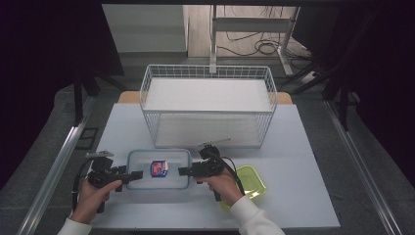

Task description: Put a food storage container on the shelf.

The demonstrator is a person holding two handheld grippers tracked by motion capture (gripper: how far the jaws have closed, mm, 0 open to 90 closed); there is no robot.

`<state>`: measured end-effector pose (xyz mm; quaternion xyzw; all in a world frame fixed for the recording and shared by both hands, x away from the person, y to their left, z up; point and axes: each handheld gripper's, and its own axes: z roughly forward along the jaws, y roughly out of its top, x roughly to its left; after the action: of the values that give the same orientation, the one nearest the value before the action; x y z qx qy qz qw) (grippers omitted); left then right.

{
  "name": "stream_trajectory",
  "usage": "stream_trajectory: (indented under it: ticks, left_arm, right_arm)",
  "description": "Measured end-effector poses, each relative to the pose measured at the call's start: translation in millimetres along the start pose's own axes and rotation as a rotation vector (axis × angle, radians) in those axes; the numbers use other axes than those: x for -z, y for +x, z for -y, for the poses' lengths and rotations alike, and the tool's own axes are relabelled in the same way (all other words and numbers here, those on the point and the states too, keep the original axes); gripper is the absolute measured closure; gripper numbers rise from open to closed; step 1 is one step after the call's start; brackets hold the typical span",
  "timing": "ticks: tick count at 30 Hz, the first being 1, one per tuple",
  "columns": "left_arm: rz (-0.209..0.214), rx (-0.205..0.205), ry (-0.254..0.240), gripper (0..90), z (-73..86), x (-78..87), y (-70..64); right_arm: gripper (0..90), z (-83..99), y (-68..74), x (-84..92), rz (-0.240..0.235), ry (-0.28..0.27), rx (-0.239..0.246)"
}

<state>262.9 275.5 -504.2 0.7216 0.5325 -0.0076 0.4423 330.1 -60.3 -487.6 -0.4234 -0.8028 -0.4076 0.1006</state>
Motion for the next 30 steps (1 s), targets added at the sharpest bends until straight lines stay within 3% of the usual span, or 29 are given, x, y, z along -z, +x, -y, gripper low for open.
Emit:
stream_trajectory:
  ticks: [4, 7, 18, 23, 30]
  left_arm:
    - [-0.001, -0.001, -0.008, 26.4, 1.1, 1.3, -1.1]
    - [0.049, 0.041, -0.035, 32.7, 4.0, 5.7, 7.8]
    - [0.078, 0.015, -0.03, 39.2, 5.5, 11.5, 11.3]
    - [0.127, 0.032, -0.034, 44.6, 7.8, 15.9, 17.6]
    - [0.139, 0.008, -0.028, 46.3, 8.5, 18.3, 18.4]
  right_arm:
    - [40.8, 2.7, -2.1, 2.0, -0.019, -0.014, -0.001]
    - [41.4, 3.3, -1.1, 3.1, -0.018, -0.013, 0.007]
    - [45.5, 7.4, -0.3, 7.4, -0.029, -0.023, 0.027]
    - [47.1, 9.4, 0.6, 9.5, -0.036, -0.028, 0.036]
    - [47.4, 12.0, 1.6, 10.3, -0.04, -0.039, 0.047]
